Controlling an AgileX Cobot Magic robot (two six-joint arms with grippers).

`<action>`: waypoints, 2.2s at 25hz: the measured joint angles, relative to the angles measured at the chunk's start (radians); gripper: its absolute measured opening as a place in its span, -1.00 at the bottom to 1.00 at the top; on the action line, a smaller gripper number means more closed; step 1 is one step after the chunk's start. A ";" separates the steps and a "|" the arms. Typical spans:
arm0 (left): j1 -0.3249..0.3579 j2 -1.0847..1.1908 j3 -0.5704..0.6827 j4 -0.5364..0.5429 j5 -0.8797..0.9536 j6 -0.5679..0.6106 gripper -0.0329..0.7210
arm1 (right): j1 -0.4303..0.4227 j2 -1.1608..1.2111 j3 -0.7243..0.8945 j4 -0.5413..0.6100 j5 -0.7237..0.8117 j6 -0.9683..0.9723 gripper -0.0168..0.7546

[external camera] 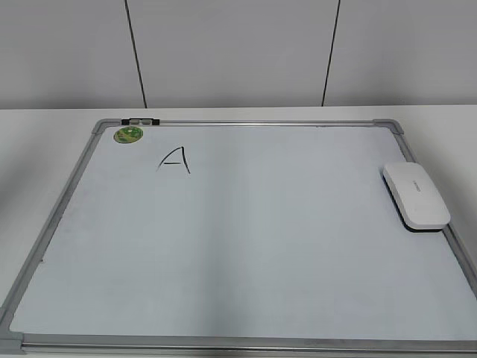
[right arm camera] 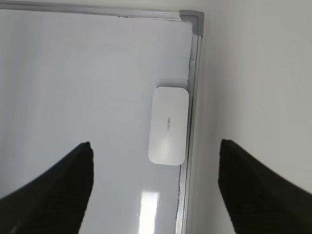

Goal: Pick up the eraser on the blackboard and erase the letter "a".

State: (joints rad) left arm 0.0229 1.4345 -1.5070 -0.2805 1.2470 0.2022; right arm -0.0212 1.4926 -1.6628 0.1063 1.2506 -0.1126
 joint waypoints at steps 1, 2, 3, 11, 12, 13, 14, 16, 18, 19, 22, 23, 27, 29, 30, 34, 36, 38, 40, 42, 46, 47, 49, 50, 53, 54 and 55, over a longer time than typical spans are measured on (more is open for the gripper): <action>-0.004 -0.032 0.034 0.000 0.000 -0.005 0.18 | 0.000 -0.012 0.010 0.002 0.000 0.000 0.58; -0.004 -0.058 0.073 0.002 0.002 -0.010 0.18 | 0.000 -0.024 0.023 0.004 0.000 0.000 0.58; -0.006 -0.089 0.111 0.010 0.002 -0.017 0.18 | 0.000 -0.035 0.037 0.006 0.000 0.000 0.58; -0.007 -0.297 0.324 0.071 0.002 -0.047 0.18 | 0.000 -0.133 0.148 0.026 0.002 0.000 0.58; -0.008 -0.321 0.340 0.080 0.002 -0.055 0.18 | 0.000 -0.153 0.159 0.026 0.002 0.000 0.58; -0.008 -0.341 0.359 0.090 0.002 -0.059 0.18 | 0.000 -0.174 0.173 0.026 0.002 0.000 0.58; -0.010 -0.364 0.376 0.102 0.002 -0.064 0.18 | 0.000 -0.194 0.187 0.028 0.002 0.000 0.58; -0.024 -0.407 0.403 0.123 0.002 -0.069 0.17 | 0.000 -0.247 0.212 0.028 0.004 0.000 0.58; -0.044 -0.436 0.424 0.131 0.002 -0.069 0.17 | 0.000 -0.297 0.240 0.028 0.004 0.000 0.58; -0.051 -0.446 0.433 0.132 0.004 -0.069 0.17 | 0.000 -0.325 0.252 0.028 0.004 0.000 0.58; -0.061 -0.456 0.447 0.133 0.004 -0.077 0.17 | 0.000 -0.400 0.294 0.028 0.006 0.000 0.58; -0.061 -0.456 0.448 0.133 0.004 -0.085 0.17 | 0.000 -0.422 0.306 0.028 0.006 0.000 0.58; -0.063 -0.469 0.450 0.130 0.004 -0.100 0.17 | 0.000 -0.488 0.349 0.028 0.008 0.000 0.58; -0.067 -0.486 0.450 0.128 0.004 -0.102 0.17 | 0.000 -0.510 0.376 0.030 0.009 0.004 0.58; -0.071 -0.498 0.450 0.128 0.004 -0.104 0.17 | 0.000 -0.518 0.388 0.038 0.009 0.004 0.58; -0.082 -0.561 0.473 0.126 0.004 -0.106 0.17 | 0.000 -0.551 0.439 0.060 0.009 0.004 0.58; -0.082 -0.600 0.506 0.124 0.004 -0.106 0.17 | 0.000 -0.575 0.467 0.062 0.009 0.004 0.58; -0.082 -0.643 0.551 0.124 0.005 -0.106 0.17 | 0.000 -0.606 0.493 0.062 0.009 0.006 0.58; -0.082 -0.683 0.591 0.124 0.005 -0.106 0.17 | 0.000 -0.644 0.519 0.062 0.009 0.006 0.58; -0.082 -0.714 0.633 0.120 0.005 -0.108 0.17 | 0.000 -0.682 0.557 0.062 0.009 0.008 0.57; -0.082 -0.769 0.694 0.110 0.005 -0.108 0.17 | 0.000 -0.759 0.667 0.053 0.010 0.008 0.57; -0.082 -0.785 0.711 0.108 0.005 -0.108 0.17 | 0.007 -0.775 0.695 0.048 0.010 0.008 0.57; -0.082 -0.820 0.745 0.107 0.005 -0.108 0.17 | 0.020 -0.799 0.759 0.032 0.010 0.008 0.57; -0.082 -0.836 0.760 0.106 0.005 -0.109 0.17 | 0.030 -0.811 0.787 0.019 0.010 0.009 0.57; -0.082 -0.898 0.810 0.102 0.005 -0.109 0.17 | 0.055 -0.857 0.859 -0.021 0.010 0.020 0.57; -0.082 -0.921 0.826 0.102 0.005 -0.109 0.17 | 0.060 -0.880 0.878 -0.035 0.010 0.027 0.57; -0.082 -0.944 0.842 0.102 0.002 -0.109 0.17 | 0.060 -0.902 0.899 -0.046 0.010 0.040 0.57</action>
State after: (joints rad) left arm -0.0586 0.4910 -0.6650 -0.1788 1.2486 0.0937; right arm 0.0386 0.5904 -0.7636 0.0600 1.2607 -0.0730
